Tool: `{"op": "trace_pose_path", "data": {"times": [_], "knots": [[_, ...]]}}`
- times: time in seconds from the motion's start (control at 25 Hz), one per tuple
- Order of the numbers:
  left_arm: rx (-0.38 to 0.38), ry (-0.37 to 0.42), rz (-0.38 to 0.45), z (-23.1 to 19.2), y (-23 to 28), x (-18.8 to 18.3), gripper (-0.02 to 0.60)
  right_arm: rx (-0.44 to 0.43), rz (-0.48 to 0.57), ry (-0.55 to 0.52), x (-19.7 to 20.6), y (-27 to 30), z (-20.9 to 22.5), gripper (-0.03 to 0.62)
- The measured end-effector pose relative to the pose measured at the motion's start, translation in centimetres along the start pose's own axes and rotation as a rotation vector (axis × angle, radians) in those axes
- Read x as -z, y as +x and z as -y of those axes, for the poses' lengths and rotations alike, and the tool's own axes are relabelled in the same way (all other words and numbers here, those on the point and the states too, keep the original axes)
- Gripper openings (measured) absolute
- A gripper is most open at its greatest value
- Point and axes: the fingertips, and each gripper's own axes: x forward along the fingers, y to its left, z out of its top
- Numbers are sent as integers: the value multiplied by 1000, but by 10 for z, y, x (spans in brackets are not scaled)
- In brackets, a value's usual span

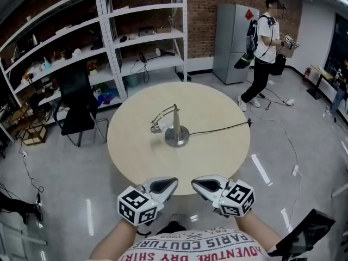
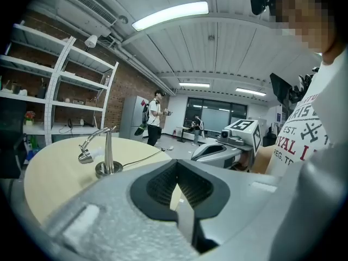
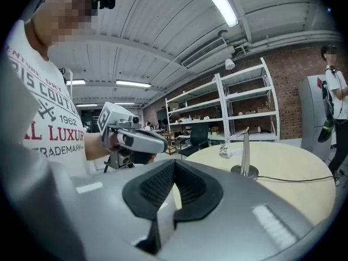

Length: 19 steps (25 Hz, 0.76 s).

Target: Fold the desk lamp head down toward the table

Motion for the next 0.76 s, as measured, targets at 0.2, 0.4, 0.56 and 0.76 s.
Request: {"op": "trace_pose_path", "data": {"times": [0.2, 0.4, 0.56, 0.76], "knots": [[-10, 14, 1, 8, -4, 2, 3, -1, 15, -13, -5, -4, -5, 3], [-10, 22, -3, 13, -4, 2, 2, 0, 21, -27, -6, -7, -7, 3], [-21, 30, -7, 13, -2, 5, 3, -1, 18, -52, -5, -6, -7, 3], [-27, 34, -5, 18, 3, 6, 3, 8, 15, -67, -3, -14, -2, 3]]}}
